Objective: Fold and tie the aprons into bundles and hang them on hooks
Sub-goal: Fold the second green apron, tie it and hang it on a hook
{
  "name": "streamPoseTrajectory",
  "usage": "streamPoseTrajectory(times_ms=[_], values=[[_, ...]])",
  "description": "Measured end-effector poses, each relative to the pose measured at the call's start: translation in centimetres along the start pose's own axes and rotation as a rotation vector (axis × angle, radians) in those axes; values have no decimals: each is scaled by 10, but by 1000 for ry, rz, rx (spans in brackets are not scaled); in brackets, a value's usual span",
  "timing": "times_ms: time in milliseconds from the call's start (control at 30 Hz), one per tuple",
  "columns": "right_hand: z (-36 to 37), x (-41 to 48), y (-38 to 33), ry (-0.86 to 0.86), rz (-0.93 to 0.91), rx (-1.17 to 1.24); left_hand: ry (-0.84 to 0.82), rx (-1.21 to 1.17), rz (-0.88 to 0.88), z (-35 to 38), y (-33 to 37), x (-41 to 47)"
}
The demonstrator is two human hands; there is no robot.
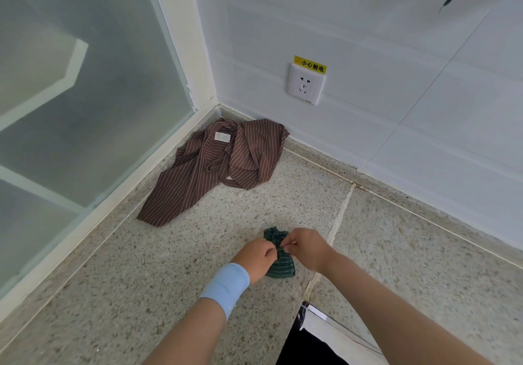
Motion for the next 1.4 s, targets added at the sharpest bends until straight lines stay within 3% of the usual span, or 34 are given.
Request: streamPoseTrajectory(times_ms=[133, 200, 300, 467, 667, 867, 1067, 1267, 1400], values=[[-2, 1, 7, 21, 32, 23, -9, -223, -120, -4, -18, -1], [3, 3, 9, -13, 60, 25, -42, -184, -196, 1, -21, -2], [6, 6, 11, -57, 84, -15, 43, -161, -297, -1, -25, -4], [-1, 8, 14, -27, 98, -3, -42, -70, -154, -2, -13, -3], [8, 11, 13, 0, 100, 67, -28, -6, -209, 4, -11, 6], [23, 3, 35, -32, 175, 352, 102, -345, -254, 4, -39, -2], [34, 1, 56, 8, 255, 411, 118, -421, -246, 9, -52, 0], [31, 5, 52, -32, 252, 370, -26, -11, -152, 1, -33, 7], [31, 4, 57, 5, 312, 503, -18, -149, -127, 4, -31, 7]])
Point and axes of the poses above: each hand's wrist, its own x-axis towards the middle knuckle, its own z-axis out of the palm, y = z × x, the point moved 8 cm from there along x, towards the middle knuckle, and after that the axes turned 10 degrees about -x, right-handed, at the moved point
